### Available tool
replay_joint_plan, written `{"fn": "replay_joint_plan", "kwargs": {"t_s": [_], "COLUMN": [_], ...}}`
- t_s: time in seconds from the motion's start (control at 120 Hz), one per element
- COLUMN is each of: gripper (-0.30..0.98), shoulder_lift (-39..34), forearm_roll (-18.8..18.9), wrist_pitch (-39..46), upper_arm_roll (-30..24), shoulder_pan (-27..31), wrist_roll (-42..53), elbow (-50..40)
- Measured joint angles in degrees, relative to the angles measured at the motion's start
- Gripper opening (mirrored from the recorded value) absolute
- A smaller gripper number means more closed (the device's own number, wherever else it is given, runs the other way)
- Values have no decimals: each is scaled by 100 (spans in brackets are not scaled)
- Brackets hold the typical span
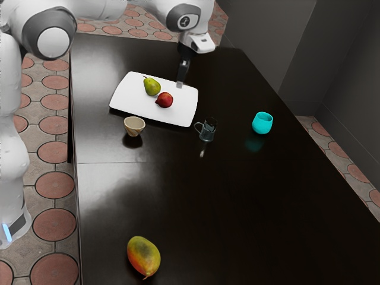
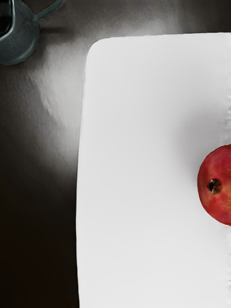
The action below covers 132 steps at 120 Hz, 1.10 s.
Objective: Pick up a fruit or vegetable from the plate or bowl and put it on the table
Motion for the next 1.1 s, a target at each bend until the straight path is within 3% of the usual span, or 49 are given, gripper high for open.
{"fn": "replay_joint_plan", "kwargs": {"t_s": [0.325,1.1], "gripper": [69,69], "shoulder_lift": [22,103], "forearm_roll": [-9,-46], "wrist_pitch": [660,1014], "upper_arm_roll": [-1,-11], "shoulder_pan": [82,374], "wrist_roll": [676,1358], "elbow": [-622,-953]}}
